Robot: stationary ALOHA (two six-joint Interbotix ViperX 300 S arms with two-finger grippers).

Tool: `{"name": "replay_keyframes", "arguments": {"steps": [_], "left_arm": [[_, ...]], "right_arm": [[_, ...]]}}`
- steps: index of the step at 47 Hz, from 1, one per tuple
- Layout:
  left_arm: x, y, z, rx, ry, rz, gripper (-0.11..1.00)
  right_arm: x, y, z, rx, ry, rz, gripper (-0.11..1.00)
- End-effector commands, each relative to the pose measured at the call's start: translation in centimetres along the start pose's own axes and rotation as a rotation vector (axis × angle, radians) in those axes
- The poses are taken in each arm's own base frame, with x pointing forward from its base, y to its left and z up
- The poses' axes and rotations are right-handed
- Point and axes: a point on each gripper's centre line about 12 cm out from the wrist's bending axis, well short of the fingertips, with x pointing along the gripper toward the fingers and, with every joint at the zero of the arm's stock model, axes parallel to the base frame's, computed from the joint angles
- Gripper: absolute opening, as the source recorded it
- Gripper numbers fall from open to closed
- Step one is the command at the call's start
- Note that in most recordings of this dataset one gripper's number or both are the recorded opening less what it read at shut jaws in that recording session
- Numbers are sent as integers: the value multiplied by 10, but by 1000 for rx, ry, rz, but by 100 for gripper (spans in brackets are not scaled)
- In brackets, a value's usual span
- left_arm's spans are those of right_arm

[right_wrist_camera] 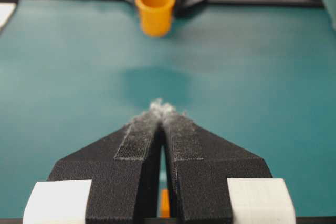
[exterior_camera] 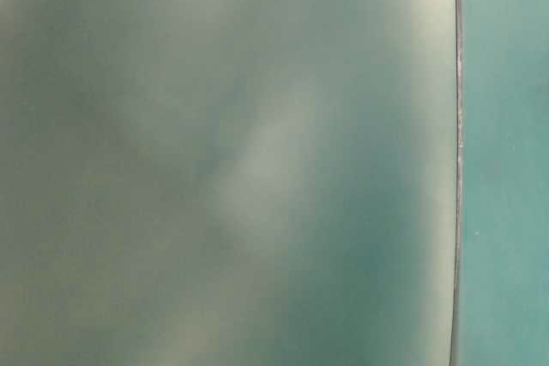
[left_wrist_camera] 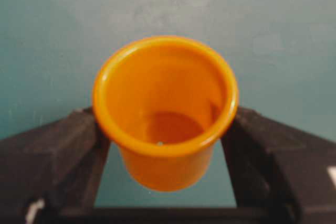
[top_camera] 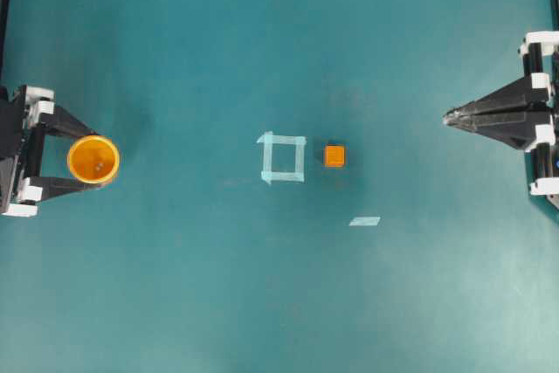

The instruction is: Move the cup to the left with left arm.

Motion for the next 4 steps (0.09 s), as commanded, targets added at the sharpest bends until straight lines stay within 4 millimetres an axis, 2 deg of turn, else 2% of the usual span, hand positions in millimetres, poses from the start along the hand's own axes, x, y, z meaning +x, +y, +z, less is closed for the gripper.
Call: {"name": "replay_keyframes", "arguments": {"steps": [1,4], "left_arm": [[1,1,3,-4,-6,3,63],[1,1,3,-4,-8,3,63]], "right_arm": [[2,-1,13,2,-34,-2,-1],[2,-1,13,2,-32,-2,-1]]}}
